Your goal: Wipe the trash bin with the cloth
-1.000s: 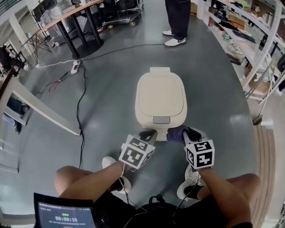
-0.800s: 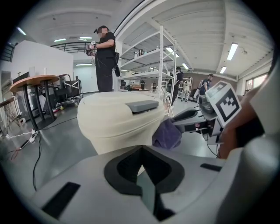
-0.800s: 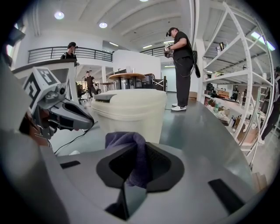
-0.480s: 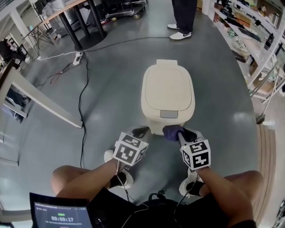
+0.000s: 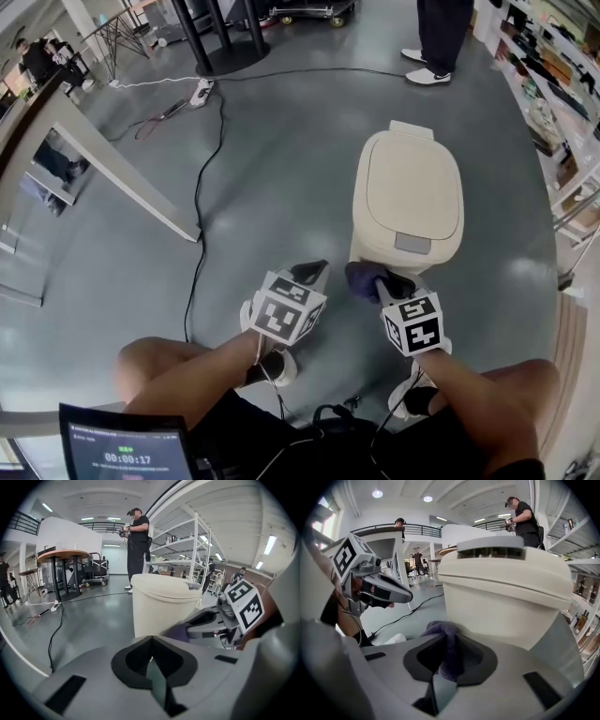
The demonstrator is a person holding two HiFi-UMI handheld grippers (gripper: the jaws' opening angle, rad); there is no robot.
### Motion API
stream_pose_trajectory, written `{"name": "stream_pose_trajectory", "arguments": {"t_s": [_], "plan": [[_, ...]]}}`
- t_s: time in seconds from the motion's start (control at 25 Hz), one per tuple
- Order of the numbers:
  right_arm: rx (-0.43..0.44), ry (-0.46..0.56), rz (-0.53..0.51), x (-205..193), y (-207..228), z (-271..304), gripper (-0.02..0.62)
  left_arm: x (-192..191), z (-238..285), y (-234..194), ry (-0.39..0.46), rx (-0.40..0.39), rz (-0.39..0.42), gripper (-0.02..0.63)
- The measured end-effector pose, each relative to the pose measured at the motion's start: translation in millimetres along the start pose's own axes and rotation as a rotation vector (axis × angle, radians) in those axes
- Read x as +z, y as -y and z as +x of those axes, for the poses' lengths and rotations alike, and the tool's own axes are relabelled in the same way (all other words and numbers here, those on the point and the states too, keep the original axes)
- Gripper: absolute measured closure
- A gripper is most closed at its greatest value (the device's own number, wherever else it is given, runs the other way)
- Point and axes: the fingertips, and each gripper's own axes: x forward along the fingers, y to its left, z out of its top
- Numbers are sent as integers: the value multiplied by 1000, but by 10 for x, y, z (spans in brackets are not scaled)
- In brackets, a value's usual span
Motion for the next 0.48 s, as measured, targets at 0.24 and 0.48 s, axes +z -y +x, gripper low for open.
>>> {"name": "stream_pose_trajectory", "arguments": {"t_s": [0.24, 0.48], "plan": [[17, -32, -27, -30, -70, 195, 531, -177, 40, -186, -37, 32, -5, 604], [-2, -54, -31, -107, 17, 135, 531, -224, 67, -181, -59, 36, 19, 604]]}}
